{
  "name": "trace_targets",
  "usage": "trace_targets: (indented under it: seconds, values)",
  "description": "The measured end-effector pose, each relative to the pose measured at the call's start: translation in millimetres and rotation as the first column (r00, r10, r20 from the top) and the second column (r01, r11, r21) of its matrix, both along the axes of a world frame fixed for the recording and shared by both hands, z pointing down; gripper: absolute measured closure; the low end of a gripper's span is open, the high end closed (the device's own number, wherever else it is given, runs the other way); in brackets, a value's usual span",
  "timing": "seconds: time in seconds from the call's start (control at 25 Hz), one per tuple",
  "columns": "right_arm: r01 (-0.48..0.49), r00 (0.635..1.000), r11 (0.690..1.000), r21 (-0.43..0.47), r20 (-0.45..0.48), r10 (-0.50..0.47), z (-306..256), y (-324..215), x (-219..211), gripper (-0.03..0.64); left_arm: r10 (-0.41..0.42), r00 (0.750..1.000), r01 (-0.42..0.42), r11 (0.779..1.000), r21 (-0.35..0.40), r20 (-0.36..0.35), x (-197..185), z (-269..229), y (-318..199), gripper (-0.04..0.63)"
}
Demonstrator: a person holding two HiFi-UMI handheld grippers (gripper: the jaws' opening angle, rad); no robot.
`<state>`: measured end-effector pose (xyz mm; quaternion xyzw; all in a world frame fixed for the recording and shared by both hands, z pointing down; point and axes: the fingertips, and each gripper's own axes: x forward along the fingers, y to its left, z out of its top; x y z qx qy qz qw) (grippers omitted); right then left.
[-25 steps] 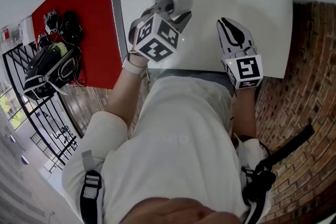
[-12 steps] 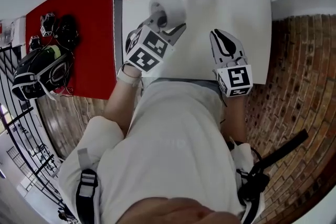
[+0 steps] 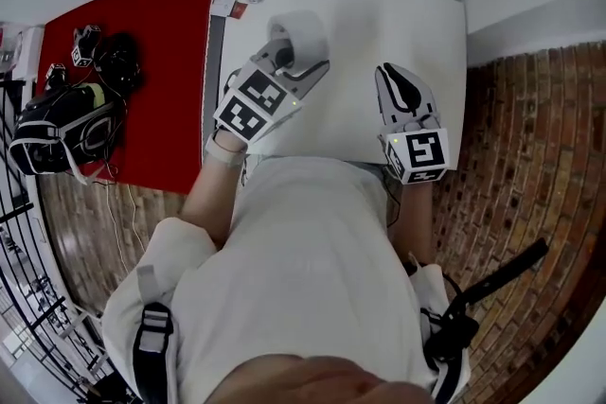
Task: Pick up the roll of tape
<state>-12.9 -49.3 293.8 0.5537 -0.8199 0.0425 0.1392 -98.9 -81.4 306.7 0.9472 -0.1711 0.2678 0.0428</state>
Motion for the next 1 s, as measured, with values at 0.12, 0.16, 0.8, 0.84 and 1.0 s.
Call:
trace_targets:
  seconds: [0.12, 0.16, 0.8, 0.84, 1.0]
  values:
    - [0.013, 1.0, 0.999, 0.032, -0.006, -0.012, -15.6, -2.6, -4.9, 0.572, -0.02, 0.998, 0.019, 1.0, -0.016, -0.055, -11.0, -12.2, 1.7, 0.48]
    - [0.018, 1.0, 0.999, 0.043, -0.011, -0.018, -20.4, -3.5, -6.9, 0.572, -0.027, 0.997, 0.026, 0.999, -0.023, -0.078, -14.2, -16.4, 2.0, 0.48]
    - [0.119, 0.993, 0.984, 0.132, -0.038, -0.115, -73.6, 1.9, -53.7, 0.572, -0.105, 0.911, 0.063, 0.991, -0.118, -0.399, -55.9, -76.9, 20.8, 0.48]
    - [0.122, 0.992, 0.983, 0.134, -0.037, -0.118, -75.1, 2.8, -54.5, 0.572, -0.103, 0.902, 0.056, 0.991, -0.122, -0.419, -55.9, -80.4, 22.1, 0.479]
    - [0.132, 0.991, 0.981, 0.141, -0.024, -0.13, -82.0, 5.7, -55.7, 0.572, -0.085, 0.864, 0.021, 0.991, -0.134, -0.496, -57.2, -94.0, 26.9, 0.479]
